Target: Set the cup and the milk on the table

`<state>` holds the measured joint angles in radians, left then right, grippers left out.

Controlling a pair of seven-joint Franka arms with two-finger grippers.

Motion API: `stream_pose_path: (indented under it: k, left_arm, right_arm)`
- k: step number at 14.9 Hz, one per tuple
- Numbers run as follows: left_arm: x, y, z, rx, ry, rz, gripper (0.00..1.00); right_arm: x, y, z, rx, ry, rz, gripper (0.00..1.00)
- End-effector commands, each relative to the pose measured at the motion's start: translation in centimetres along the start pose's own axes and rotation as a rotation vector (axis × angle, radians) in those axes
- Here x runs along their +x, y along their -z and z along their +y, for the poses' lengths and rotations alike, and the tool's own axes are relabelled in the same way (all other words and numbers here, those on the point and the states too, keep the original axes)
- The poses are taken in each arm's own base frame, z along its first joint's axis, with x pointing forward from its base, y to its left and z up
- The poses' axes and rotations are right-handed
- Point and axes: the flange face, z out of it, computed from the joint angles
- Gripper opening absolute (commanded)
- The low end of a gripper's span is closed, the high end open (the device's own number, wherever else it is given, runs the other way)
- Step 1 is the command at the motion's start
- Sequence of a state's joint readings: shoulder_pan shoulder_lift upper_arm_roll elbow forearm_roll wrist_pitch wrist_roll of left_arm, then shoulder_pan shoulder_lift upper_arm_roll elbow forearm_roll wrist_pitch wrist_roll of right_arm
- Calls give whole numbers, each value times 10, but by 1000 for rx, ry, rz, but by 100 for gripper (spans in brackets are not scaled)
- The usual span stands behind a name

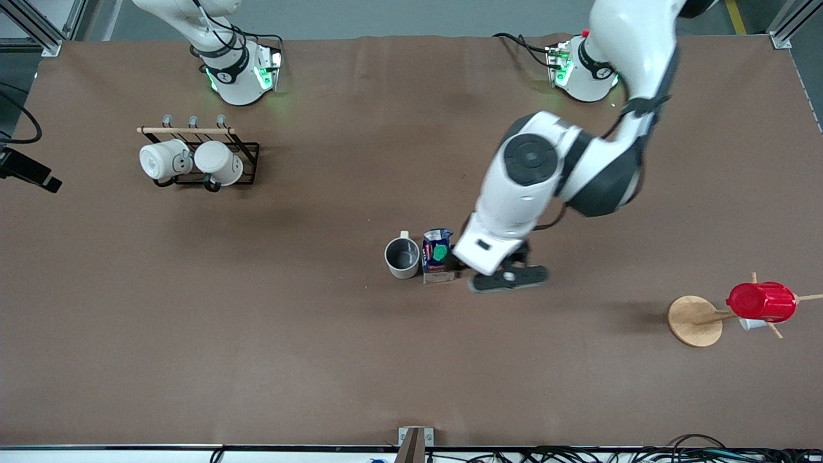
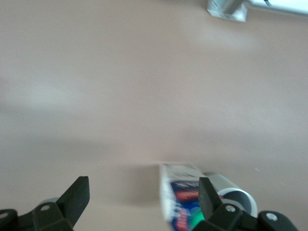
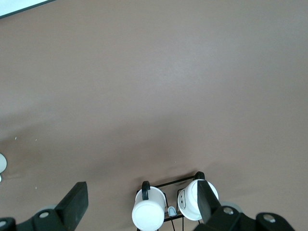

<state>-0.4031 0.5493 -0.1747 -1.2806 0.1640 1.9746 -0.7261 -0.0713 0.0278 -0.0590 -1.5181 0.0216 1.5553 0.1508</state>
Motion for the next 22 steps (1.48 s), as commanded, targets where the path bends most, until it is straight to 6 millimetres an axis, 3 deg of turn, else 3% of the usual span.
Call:
stream_pose_path:
  k: [1, 4, 7, 9, 11, 15, 18, 22]
  left_arm:
    - [20, 70, -68, 86, -47, 41, 100]
    - [22, 143, -134, 129, -39, 23, 100]
    - [16, 195, -195, 111, -108, -35, 100]
    - [7, 212, -229, 75, -148, -108, 100]
    - [-16, 224, -244, 70, -185, -121, 100]
    - [-45, 234, -308, 4, -217, -159, 100]
    - [-64, 233, -314, 8, -223, -176, 100]
    - [-61, 240, -290, 48, -267, -152, 100]
  right_arm:
    - [-9, 16, -15, 23, 43, 31, 100]
    - [-12, 24, -22, 24, 55, 26, 100]
    - [-11, 23, -18, 22, 56, 25, 100]
    - [-11, 23, -18, 14, 85, 27, 100]
    - [-14, 31, -16, 7, 107, 12, 100]
    - [-13, 31, -14, -3, 134, -22, 100]
    - [-13, 31, -13, -2, 168, -22, 100]
    - [-13, 31, -13, -3, 166, -22, 100]
